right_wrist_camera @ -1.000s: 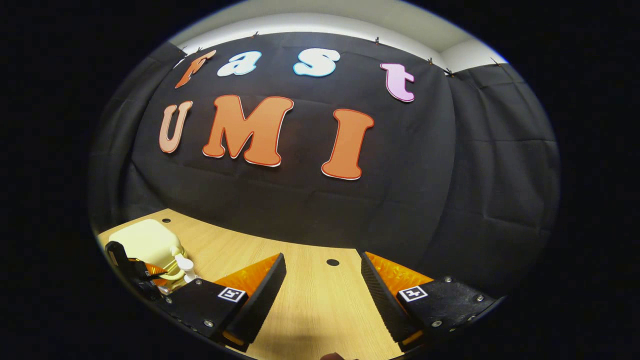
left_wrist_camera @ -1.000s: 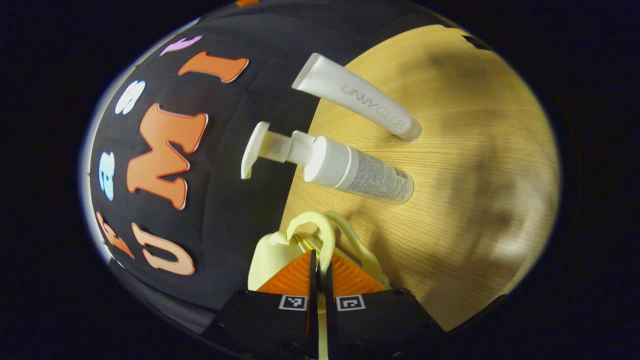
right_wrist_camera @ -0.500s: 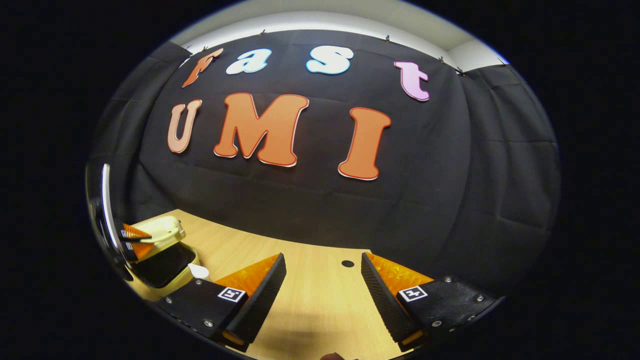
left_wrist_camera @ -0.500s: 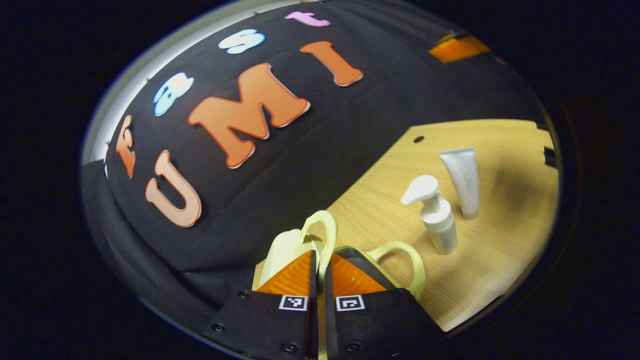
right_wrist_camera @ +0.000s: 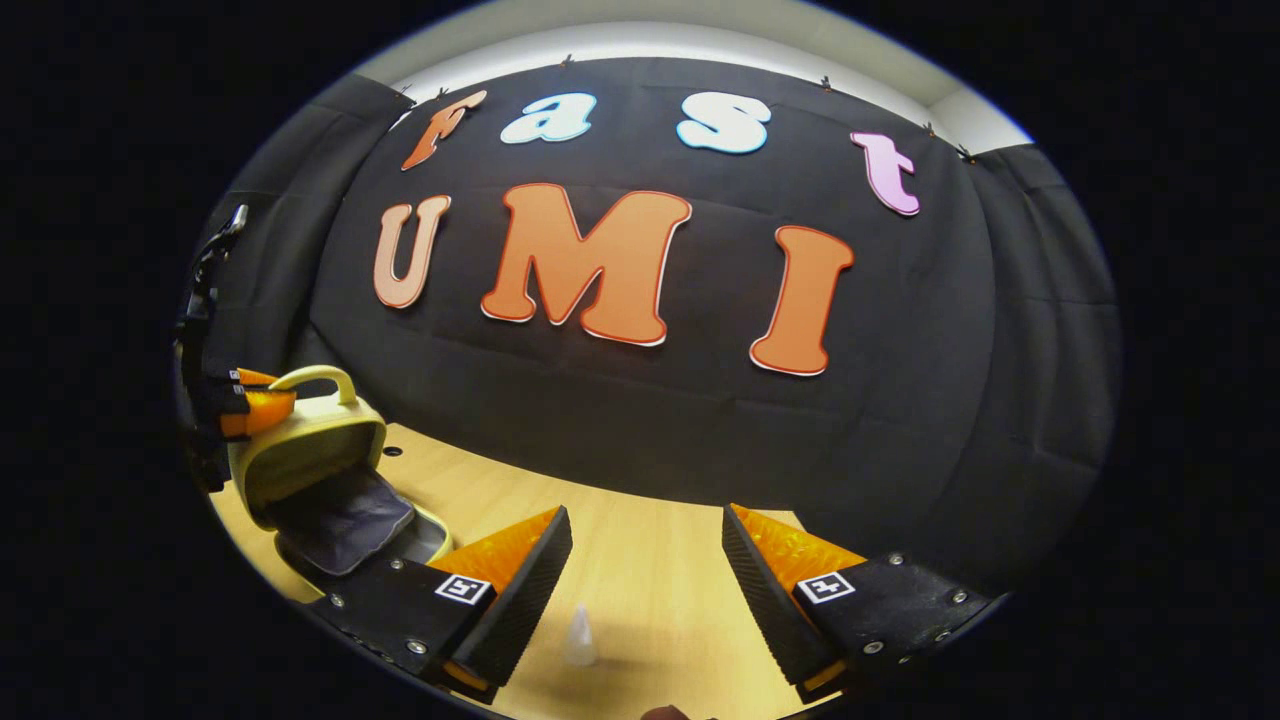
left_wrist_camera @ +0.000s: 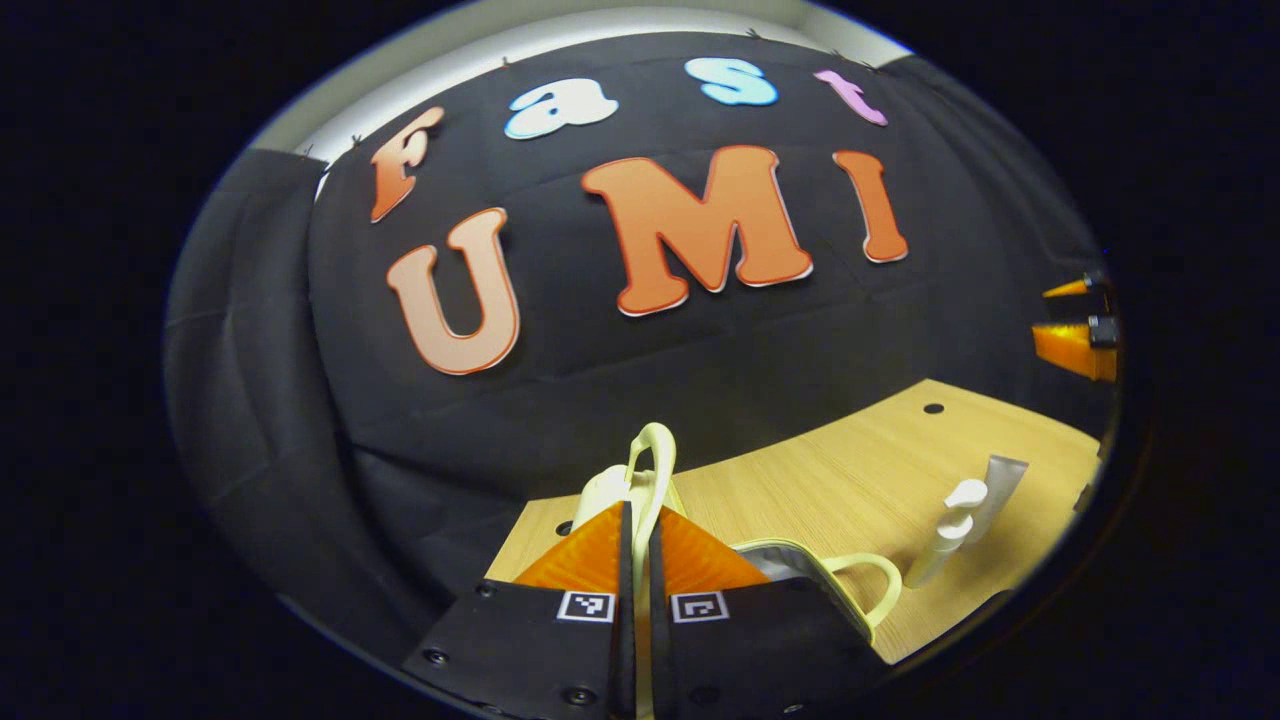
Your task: First open the suitcase, pack the skin care products into it, and then close the suitcase.
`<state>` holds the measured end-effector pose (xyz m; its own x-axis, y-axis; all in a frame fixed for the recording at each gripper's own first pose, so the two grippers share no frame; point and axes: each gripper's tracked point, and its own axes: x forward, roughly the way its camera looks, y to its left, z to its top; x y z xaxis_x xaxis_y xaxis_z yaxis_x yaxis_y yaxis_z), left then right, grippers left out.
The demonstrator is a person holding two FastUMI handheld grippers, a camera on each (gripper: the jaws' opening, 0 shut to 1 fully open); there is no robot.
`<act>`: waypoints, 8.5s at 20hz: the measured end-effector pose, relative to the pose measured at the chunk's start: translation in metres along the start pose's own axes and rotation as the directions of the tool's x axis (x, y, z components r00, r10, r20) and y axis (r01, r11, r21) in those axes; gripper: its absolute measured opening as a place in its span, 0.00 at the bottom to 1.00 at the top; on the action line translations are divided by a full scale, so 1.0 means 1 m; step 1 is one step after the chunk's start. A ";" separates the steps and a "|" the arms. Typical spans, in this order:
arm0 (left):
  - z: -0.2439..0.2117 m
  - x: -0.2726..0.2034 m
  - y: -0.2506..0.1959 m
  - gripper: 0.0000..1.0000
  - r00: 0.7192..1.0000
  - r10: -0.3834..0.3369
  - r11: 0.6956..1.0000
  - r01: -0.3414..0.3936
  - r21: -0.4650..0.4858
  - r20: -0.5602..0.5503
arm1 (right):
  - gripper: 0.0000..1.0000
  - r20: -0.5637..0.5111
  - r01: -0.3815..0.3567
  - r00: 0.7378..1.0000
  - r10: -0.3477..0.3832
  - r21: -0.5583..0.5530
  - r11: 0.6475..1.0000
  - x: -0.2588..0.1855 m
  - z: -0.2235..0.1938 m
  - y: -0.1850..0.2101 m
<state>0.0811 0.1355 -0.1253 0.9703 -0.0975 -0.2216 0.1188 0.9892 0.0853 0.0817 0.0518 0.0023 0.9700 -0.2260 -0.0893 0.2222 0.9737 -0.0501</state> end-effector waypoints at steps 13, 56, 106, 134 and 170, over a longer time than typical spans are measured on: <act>-0.108 0.022 0.230 0.06 0.951 0.275 0.958 -0.283 -0.040 -0.140 | 0.95 -0.069 0.021 0.997 -0.018 0.041 0.999 0.013 -0.014 0.065; -0.103 -0.015 -0.268 0.99 0.951 -0.302 0.950 0.295 -0.102 -0.064 | 0.96 -0.191 -0.215 0.958 0.215 0.021 0.976 -0.010 -0.129 -0.001; -0.042 -0.032 -0.068 0.58 0.987 -0.085 0.983 0.061 -0.172 -0.137 | 0.46 -0.297 -0.461 0.828 0.475 0.122 0.879 -0.003 -0.127 0.092; -0.241 0.035 -0.099 0.58 0.600 -0.453 0.891 0.288 -0.351 -0.659 | 0.45 -0.394 -0.366 0.816 0.424 0.216 0.905 -0.004 -0.128 0.222; -0.210 -0.011 0.084 0.89 0.794 -0.218 0.840 -0.144 -0.524 -0.568 | 0.22 -0.480 -0.345 0.750 0.454 0.301 0.889 0.044 -0.148 0.276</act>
<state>0.0359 0.2429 -0.3196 0.6247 -0.2311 -0.7459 -0.1504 0.9018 -0.4052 0.1712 0.3061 -0.1626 0.7815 0.2592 -0.5676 -0.1079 0.9521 0.2862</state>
